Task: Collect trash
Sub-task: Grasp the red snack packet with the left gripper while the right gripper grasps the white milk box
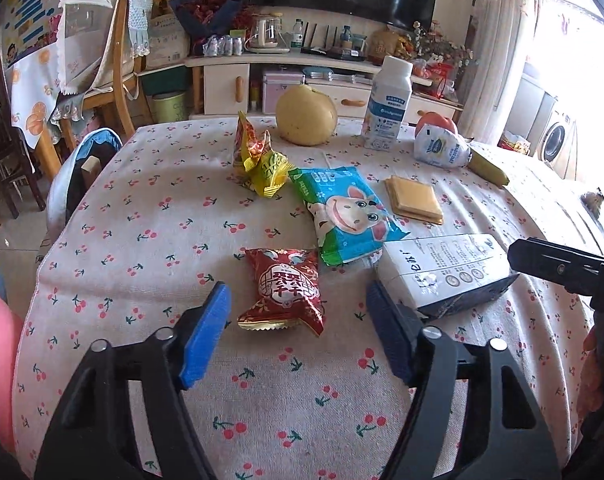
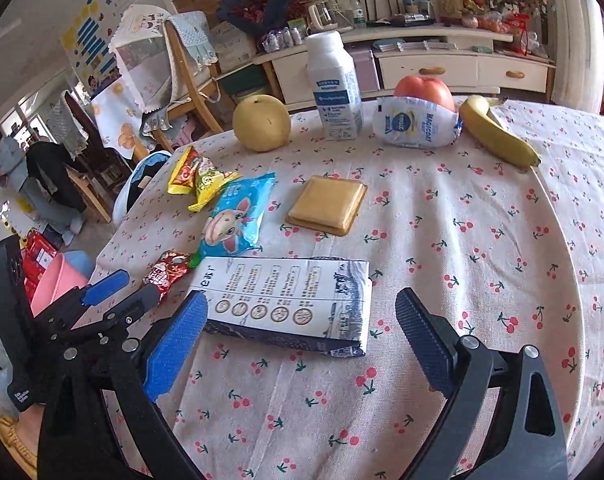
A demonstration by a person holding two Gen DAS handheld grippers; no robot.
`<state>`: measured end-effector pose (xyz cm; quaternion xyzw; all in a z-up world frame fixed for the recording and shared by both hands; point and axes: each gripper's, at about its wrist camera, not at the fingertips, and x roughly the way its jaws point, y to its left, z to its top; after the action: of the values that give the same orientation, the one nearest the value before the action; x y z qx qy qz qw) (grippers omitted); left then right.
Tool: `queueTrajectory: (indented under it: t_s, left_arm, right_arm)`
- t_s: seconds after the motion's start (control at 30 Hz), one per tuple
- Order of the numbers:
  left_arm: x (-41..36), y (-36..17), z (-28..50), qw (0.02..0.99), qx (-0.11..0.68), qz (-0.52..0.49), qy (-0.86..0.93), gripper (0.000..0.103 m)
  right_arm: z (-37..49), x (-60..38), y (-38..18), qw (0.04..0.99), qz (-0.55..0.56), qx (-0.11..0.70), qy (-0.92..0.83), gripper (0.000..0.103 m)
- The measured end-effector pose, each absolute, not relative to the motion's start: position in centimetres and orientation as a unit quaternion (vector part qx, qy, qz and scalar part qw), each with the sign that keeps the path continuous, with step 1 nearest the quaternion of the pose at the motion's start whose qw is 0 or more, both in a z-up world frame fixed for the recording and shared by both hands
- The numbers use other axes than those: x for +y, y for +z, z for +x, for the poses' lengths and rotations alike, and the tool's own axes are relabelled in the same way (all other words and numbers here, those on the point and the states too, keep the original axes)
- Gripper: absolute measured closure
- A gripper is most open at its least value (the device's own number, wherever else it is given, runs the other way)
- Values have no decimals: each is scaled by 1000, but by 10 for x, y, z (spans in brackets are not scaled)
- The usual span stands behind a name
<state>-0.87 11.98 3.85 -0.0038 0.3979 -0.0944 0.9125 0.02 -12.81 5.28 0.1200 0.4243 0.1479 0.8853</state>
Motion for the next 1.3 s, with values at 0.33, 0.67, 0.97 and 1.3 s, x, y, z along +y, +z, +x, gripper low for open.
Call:
queueTrajectory:
  t_s: [0.33,0.67,0.97,1.3]
  left_arm:
    - [121,29,5,904,419,0,-86,52]
    - [128,27,8,902,424,-2,-83,62]
    - [144,28,5,902,427,-14,-67,63]
    - [158,33,3,904,422,-29,-67,65]
  right_arm:
    - [4,-122,44,858,145,451,200,9]
    - [-16,-96,50,836,134,462,264,9]
    - [-31,-72,60,870,-14,432,236,8]
    - [-4,-40,37,864,-101,416,265,8]
